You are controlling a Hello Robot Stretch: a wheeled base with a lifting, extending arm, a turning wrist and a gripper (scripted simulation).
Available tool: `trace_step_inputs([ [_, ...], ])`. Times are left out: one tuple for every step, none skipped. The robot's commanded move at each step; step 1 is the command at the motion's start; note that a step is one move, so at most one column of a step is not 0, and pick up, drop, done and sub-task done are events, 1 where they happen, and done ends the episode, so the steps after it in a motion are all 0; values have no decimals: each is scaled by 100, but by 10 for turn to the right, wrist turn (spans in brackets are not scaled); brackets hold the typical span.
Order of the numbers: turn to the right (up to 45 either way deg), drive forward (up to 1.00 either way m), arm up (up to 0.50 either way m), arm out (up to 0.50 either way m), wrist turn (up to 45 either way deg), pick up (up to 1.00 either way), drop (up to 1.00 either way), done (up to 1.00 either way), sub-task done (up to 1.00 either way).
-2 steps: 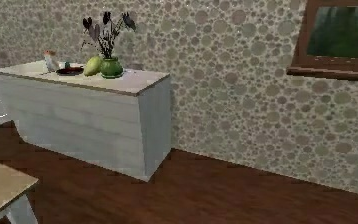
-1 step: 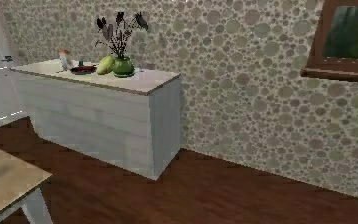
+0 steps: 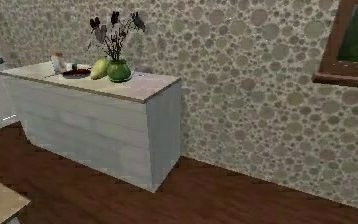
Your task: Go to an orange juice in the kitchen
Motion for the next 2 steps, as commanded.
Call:
trace_step_inputs([
  [-450, 0, 0, 0, 0, 0, 0, 0, 0],
  [-120, 0, 0, 0, 0, 0, 0, 0, 0],
])
